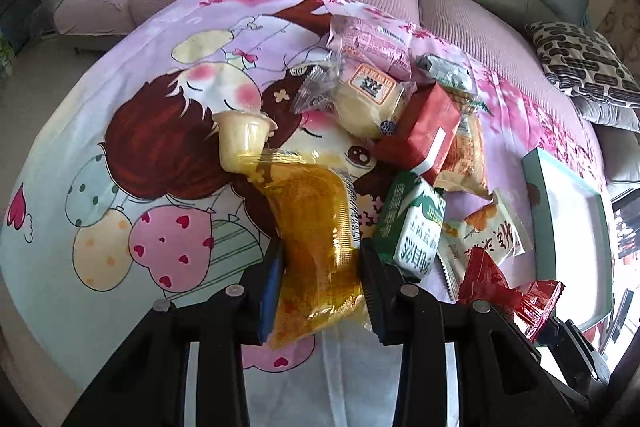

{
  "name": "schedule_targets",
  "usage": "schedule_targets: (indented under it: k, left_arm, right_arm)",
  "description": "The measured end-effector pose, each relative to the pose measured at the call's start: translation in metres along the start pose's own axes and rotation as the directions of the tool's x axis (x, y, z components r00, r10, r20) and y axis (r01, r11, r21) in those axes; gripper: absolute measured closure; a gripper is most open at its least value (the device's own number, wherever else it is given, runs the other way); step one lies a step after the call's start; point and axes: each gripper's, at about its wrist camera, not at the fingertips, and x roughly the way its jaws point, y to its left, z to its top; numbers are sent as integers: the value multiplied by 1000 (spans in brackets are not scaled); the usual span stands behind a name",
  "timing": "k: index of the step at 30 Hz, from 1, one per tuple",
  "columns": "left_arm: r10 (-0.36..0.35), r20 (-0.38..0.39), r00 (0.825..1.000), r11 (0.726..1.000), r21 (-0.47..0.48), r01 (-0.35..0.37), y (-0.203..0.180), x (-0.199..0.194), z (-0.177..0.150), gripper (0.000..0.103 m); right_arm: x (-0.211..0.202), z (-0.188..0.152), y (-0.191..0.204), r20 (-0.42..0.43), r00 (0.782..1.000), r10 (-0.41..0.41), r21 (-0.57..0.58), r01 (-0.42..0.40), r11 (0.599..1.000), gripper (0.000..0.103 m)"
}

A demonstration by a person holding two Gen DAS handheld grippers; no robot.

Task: Organize snacks
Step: 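Lift the yellow bag with the left tool while the right tool carries the red bag to the tray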

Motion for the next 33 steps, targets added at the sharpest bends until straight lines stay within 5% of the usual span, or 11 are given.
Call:
schedule_targets:
  k: [10,16,23,33]
  left_arm:
    - [-34,86,996,999,1,35,-2,-21,5,65]
    - [-55,125,991,998,46,49,-20,-36,10,65]
    - [-136,135,981,979,169,112,-72,-49,24,65]
    - [-253,132,958,913,360,192,-171,-57,51,65]
  right_arm:
    - [-33,10,-2,117,993,14,13,-16,1000,51]
    - [-58,25,-22,195,979,-68,57,58,997,51]
    - [-85,46,-64,233,954,-191,175,152,973,51]
    - [-110,63,-147,237,911,-337,346,245,906,51]
